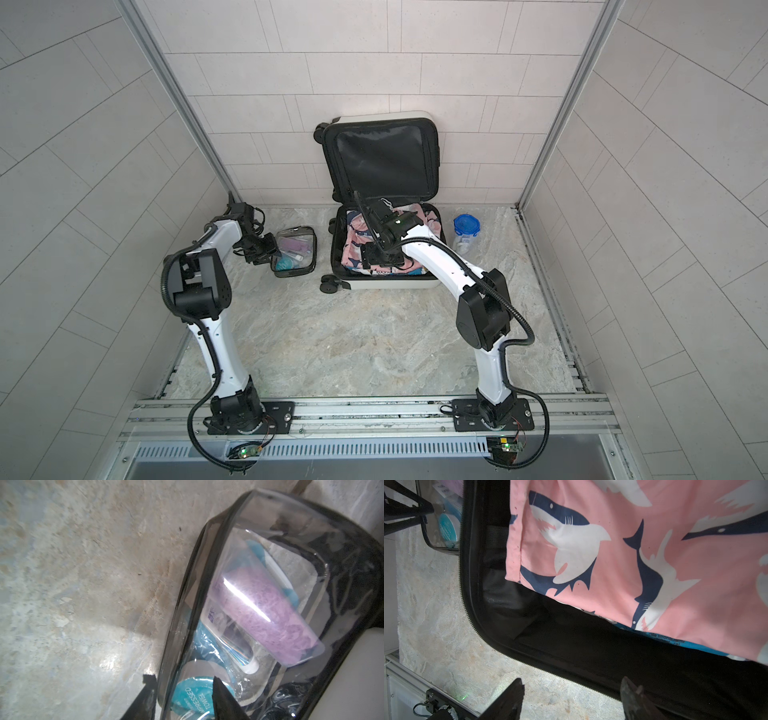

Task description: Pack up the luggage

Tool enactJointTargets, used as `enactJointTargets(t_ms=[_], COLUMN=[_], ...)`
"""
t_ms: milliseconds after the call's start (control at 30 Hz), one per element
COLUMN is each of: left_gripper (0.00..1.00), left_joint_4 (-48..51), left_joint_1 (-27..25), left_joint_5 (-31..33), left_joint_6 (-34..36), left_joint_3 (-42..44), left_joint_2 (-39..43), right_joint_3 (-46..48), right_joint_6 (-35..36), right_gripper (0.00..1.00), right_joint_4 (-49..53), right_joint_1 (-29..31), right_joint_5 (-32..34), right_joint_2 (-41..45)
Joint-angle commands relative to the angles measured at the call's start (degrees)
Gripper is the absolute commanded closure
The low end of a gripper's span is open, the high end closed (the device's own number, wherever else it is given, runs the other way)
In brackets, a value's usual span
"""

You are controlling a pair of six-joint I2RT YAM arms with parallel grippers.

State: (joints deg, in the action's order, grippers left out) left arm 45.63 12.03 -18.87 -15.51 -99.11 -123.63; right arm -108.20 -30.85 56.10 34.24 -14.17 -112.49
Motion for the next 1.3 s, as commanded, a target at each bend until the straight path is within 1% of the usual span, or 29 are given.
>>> enactJointTargets(t_ms=[0, 100, 200, 333, 467, 633, 767, 933, 1100, 1267], left_gripper=[0.56, 0.64, 0.76, 0.99, 1.0, 1.0, 1.0, 1.0, 1.0, 1.0], left_joint_4=[0.0, -0.4, -1.0, -1.0, -0.3, 1.6, 3.7, 5.8, 9.5, 11.6], left_joint_1=[0.4, 0.4, 0.4, 0.4, 0.4, 0.4, 0.0, -1.4, -3.2, -5.6], left_joint_5=[-1.6, -2.4, -3.1, -3.9, -3.7, -4.0, -5.5, -5.4, -6.2, -8.7], left_joint_6=[0.9, 0.6, 0.1, -0.1, 0.4, 0.8, 1.1, 1.7, 2.0, 1.0], left_joint_3=[-0.4, 0.1, 0.8, 1.1, 1.3, 0.9, -0.1, -0.8, -2.7, -4.0], left_joint_2=[-1.6, -2.2, -2.4, -1.8, 0.7, 6.3, 11.1, 17.4, 21.7, 25.7], right_joint_3=[-1.7, -2.1, -2.5, -2.9, -3.5, -4.5, -6.4, -9.9, -13.1, -15.4], right_joint_6=[-0.7, -0.8, -0.8, -0.8, -1.1, -2.0, -2.8, -3.1, -3.7, -4.0], right_gripper=[0.26, 0.26, 0.27, 0.28, 0.29, 0.3, 0.3, 0.3, 0.3, 0.27], right_joint_4=[1.8, 2.1, 2.4, 2.6, 2.6, 1.5, 0.4, 0.4, 0.4, 0.4], right_joint_1=[0.5, 0.5, 0.5, 0.5, 0.5, 0.5, 0.5, 0.3, -0.5, -1.8], right_joint_5=[0.4, 0.5, 0.7, 0.7, 0.4, -1.7, -3.6, -5.8, -7.7, -9.2], right_joint_2=[1.2, 1.2, 1.2, 1.2, 1.2, 0.9, 0.0, -2.1, -3.7, -4.4])
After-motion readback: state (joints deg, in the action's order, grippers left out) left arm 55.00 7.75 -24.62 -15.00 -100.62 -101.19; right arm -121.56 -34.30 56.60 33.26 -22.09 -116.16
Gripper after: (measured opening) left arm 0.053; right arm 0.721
